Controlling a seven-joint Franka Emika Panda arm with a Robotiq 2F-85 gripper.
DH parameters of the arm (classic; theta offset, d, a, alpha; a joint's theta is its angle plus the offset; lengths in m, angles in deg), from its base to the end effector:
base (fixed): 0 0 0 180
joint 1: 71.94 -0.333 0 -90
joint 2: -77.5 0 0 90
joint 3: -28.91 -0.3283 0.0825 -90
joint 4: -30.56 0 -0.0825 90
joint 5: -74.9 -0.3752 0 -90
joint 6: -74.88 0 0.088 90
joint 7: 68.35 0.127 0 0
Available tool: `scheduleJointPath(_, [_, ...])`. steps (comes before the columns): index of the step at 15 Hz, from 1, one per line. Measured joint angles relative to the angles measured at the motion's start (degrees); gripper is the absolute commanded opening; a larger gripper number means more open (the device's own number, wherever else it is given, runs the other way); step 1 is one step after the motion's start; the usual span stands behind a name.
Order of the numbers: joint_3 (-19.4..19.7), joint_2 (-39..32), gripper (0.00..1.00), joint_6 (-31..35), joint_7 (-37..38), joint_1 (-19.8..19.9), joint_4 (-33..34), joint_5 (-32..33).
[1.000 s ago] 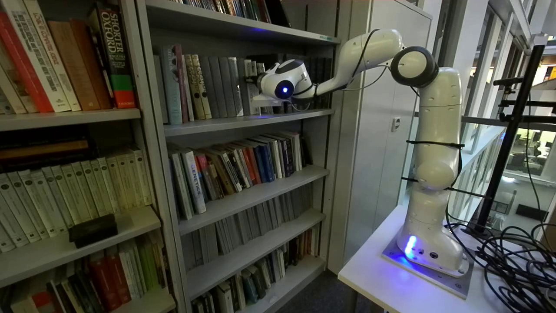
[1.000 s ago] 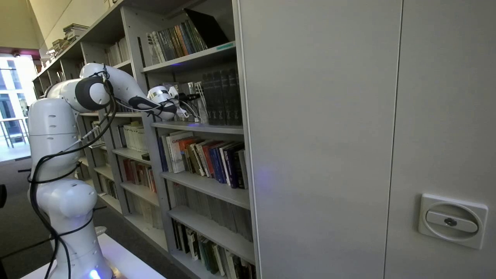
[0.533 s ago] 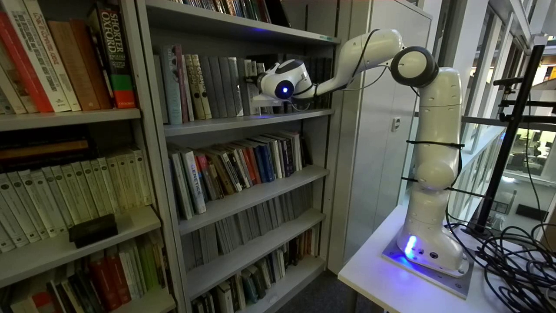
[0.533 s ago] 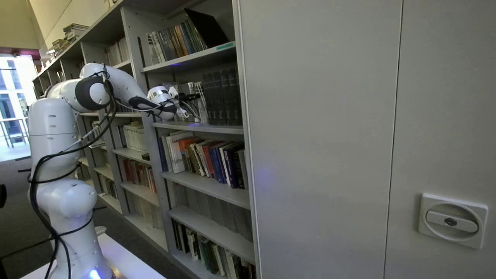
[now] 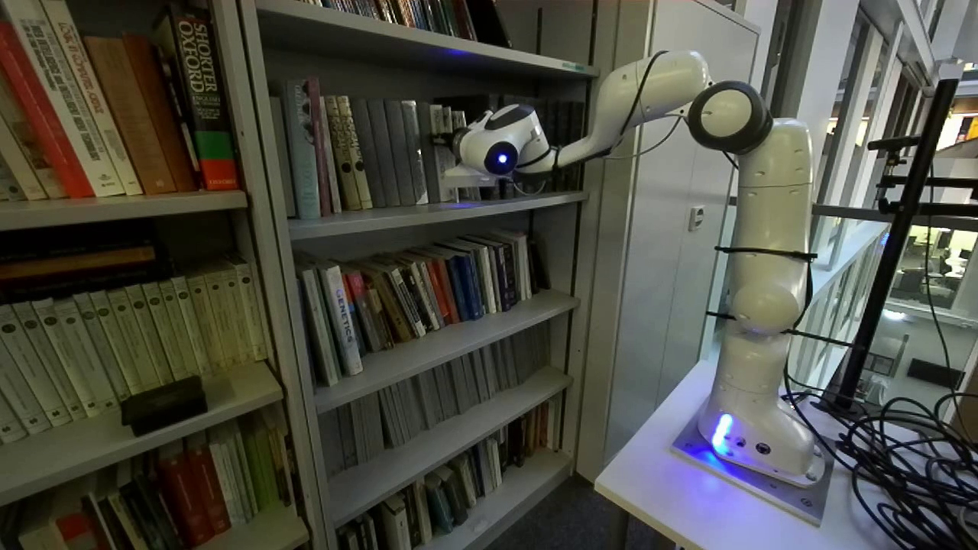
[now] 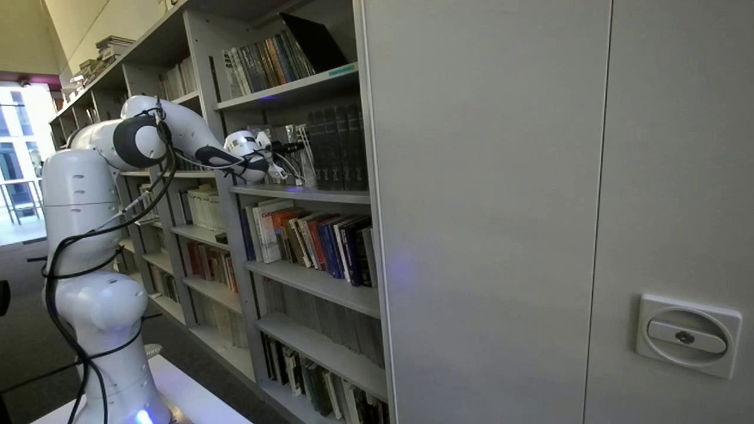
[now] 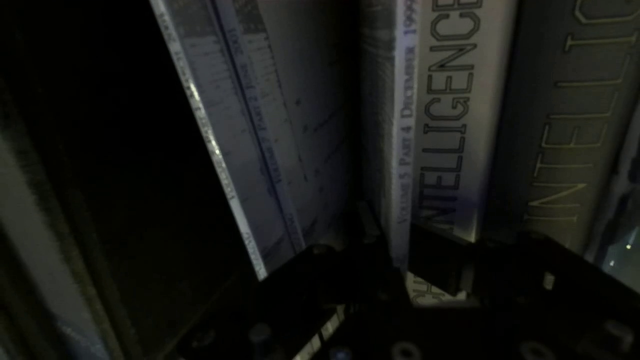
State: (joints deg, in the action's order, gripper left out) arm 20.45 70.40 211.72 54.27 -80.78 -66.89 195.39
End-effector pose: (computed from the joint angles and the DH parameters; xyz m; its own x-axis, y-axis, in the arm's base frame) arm 0.6346 0.1712 0.6074 -0.1410 0.0301 0.9895 -0.3314 -0.9433 -0.0185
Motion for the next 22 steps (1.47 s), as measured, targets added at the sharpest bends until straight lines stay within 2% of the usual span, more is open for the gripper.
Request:
scheduleJointPath(10, [0.0, 2.5, 0.02, 0.0, 1.8, -0.1, -2.4, 1.0])
scheduleJointPath(22, [-0.3, 13.1, 0.02, 0.0, 6.6, -0.9, -15.3, 2.4])
